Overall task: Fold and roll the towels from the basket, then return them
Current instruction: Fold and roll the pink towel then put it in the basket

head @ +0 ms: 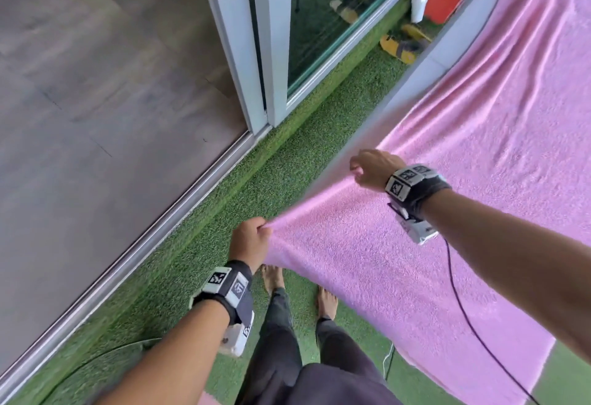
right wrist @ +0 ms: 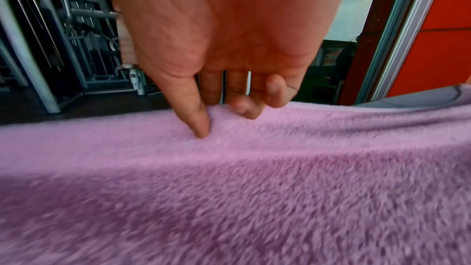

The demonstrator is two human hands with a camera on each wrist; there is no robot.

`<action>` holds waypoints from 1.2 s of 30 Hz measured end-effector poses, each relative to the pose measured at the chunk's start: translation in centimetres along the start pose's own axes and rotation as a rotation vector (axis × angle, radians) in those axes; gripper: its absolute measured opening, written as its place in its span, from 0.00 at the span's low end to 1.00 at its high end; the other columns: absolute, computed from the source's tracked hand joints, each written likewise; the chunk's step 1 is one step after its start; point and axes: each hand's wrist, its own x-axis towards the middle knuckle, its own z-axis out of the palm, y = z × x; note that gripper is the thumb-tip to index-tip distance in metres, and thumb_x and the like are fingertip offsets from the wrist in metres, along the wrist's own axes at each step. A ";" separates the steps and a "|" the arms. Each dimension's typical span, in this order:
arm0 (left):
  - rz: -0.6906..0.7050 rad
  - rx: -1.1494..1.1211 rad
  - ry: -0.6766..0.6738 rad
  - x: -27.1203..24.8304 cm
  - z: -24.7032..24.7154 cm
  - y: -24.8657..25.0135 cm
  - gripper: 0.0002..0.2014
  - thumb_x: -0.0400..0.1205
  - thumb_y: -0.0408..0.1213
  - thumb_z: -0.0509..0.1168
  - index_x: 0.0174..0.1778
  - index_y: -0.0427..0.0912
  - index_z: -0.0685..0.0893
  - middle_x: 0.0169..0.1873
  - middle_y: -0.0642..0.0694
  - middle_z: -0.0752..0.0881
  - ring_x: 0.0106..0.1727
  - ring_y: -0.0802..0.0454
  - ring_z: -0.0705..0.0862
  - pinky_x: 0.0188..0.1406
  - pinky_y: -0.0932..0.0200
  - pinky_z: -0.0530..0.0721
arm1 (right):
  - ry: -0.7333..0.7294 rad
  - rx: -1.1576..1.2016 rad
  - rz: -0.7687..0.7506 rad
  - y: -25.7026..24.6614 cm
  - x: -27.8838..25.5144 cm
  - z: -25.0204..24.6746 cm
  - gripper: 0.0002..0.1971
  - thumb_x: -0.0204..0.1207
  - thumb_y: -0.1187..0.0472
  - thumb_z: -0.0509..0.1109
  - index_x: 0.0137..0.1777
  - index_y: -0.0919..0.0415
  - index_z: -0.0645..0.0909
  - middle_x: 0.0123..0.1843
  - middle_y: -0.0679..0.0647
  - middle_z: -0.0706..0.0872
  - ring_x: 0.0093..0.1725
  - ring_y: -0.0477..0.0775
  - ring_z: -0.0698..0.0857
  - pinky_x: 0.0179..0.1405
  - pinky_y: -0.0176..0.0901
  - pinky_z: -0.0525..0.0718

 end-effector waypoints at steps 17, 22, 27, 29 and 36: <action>0.169 0.083 -0.060 10.0 4.9 12.3 0.12 0.85 0.33 0.58 0.61 0.39 0.82 0.56 0.43 0.85 0.55 0.49 0.83 0.58 0.51 0.82 | 0.258 0.098 0.017 9.5 7.2 -3.8 0.15 0.82 0.66 0.61 0.65 0.56 0.82 0.64 0.55 0.83 0.61 0.53 0.82 0.57 0.41 0.82; 0.222 0.097 -0.097 16.6 8.8 20.3 0.13 0.88 0.38 0.54 0.58 0.39 0.83 0.50 0.46 0.86 0.50 0.50 0.84 0.50 0.55 0.83 | 0.311 -0.028 0.105 18.4 11.9 -9.0 0.20 0.78 0.74 0.59 0.64 0.56 0.82 0.66 0.55 0.82 0.62 0.54 0.82 0.56 0.43 0.84; 0.172 0.059 -0.079 20.3 11.9 23.5 0.13 0.87 0.39 0.57 0.63 0.39 0.80 0.52 0.50 0.80 0.50 0.50 0.84 0.49 0.58 0.84 | 0.313 -0.109 0.154 25.0 15.6 -12.8 0.26 0.74 0.78 0.59 0.67 0.56 0.80 0.67 0.53 0.81 0.67 0.56 0.79 0.56 0.47 0.86; 0.176 0.034 -0.084 20.7 12.3 23.7 0.09 0.86 0.38 0.60 0.56 0.39 0.82 0.41 0.52 0.81 0.36 0.55 0.83 0.31 0.69 0.82 | 0.316 -0.150 0.114 26.9 16.5 -13.9 0.23 0.73 0.77 0.62 0.65 0.56 0.80 0.64 0.53 0.82 0.65 0.56 0.79 0.59 0.51 0.84; 0.185 0.061 -0.069 21.1 11.6 23.1 0.07 0.84 0.31 0.61 0.41 0.41 0.81 0.38 0.47 0.84 0.33 0.57 0.78 0.27 0.68 0.70 | 0.165 -0.219 0.047 28.6 17.1 -15.7 0.10 0.76 0.68 0.69 0.54 0.57 0.83 0.50 0.55 0.89 0.46 0.53 0.86 0.47 0.43 0.84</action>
